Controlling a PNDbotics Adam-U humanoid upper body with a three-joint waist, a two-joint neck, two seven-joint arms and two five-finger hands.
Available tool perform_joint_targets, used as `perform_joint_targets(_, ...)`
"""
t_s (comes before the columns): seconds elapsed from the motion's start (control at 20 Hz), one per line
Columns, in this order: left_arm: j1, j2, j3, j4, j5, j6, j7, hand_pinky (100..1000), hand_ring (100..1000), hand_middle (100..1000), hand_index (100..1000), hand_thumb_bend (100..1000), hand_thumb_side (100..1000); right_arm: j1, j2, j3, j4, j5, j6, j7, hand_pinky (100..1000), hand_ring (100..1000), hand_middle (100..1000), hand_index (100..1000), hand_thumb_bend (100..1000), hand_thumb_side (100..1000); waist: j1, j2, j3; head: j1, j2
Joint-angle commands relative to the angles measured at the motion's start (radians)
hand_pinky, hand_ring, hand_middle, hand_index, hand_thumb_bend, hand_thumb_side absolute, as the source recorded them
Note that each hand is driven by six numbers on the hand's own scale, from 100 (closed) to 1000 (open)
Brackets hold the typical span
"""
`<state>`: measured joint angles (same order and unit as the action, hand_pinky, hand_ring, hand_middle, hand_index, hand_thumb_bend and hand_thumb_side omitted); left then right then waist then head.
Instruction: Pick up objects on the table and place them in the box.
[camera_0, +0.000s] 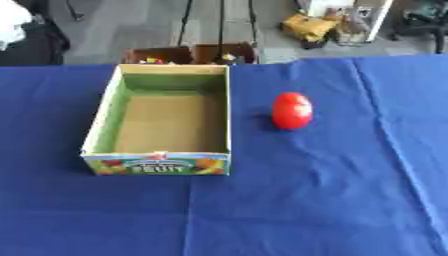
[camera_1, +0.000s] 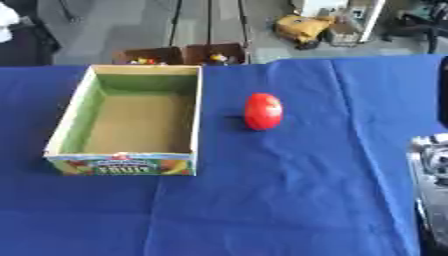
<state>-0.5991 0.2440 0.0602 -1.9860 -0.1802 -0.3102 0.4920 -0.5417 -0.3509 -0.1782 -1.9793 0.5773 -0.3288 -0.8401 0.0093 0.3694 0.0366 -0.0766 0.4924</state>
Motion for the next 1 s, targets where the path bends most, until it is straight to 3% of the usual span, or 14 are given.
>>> perform_joint_targets(0.05,-0.008,0.010,0.010,-0.014,-0.003,-0.001,0.003,698,836,689,763,100,990,-0.009,-0.031,-0.003,-0.021,-0.004,-0.005,-0.001,386,509,485,599,100,539,-0.002,-0.019,0.000,0.005,0.003)
perform_joint_targets(0.25,-0.008,0.010,0.009,-0.014,-0.003,-0.001,0.002,698,837,689,762,100,991,-0.017,-0.048,0.010,-0.021,-0.007,0.019,0.062,459,557,523,667,100,605,-0.004,-0.018,0.001,0.004,0.003)
perform_joint_targets(0.4,-0.008,0.011,0.007,-0.014,-0.002,0.000,0.000,698,837,689,762,100,991,-0.043,-0.085,0.034,-0.021,-0.014,0.072,0.184,542,613,575,748,100,681,-0.007,-0.019,0.002,0.004,0.004)
perform_joint_targets(0.45,-0.007,0.011,0.006,-0.014,-0.002,0.000,-0.001,698,837,689,762,100,990,-0.058,-0.103,0.046,-0.021,-0.014,0.099,0.246,616,674,627,809,100,742,-0.009,-0.020,0.003,0.004,0.005)
perform_joint_targets(0.55,-0.006,0.011,0.004,-0.014,-0.001,0.001,-0.003,698,837,689,762,100,994,-0.098,-0.141,0.069,-0.021,-0.004,0.159,0.394,676,733,686,845,100,734,-0.012,-0.023,0.005,0.002,0.007)
perform_joint_targets(0.6,-0.005,0.011,0.003,-0.014,-0.001,0.002,-0.004,698,837,689,762,100,990,-0.121,-0.160,0.080,-0.021,0.007,0.187,0.467,682,739,692,845,100,782,-0.013,-0.024,0.006,0.002,0.008)
perform_joint_targets(0.8,-0.002,0.012,0.000,-0.014,0.001,0.003,-0.009,698,837,689,762,100,990,-0.219,-0.225,0.121,0.009,0.066,0.307,0.731,733,787,743,867,100,828,-0.017,-0.032,0.011,-0.003,0.012)
perform_joint_targets(1.0,0.001,0.013,-0.003,-0.014,0.003,0.005,-0.014,698,837,689,762,100,990,-0.317,-0.281,0.172,0.137,0.113,0.334,0.956,756,842,806,929,100,901,-0.021,-0.039,0.014,-0.007,0.016)
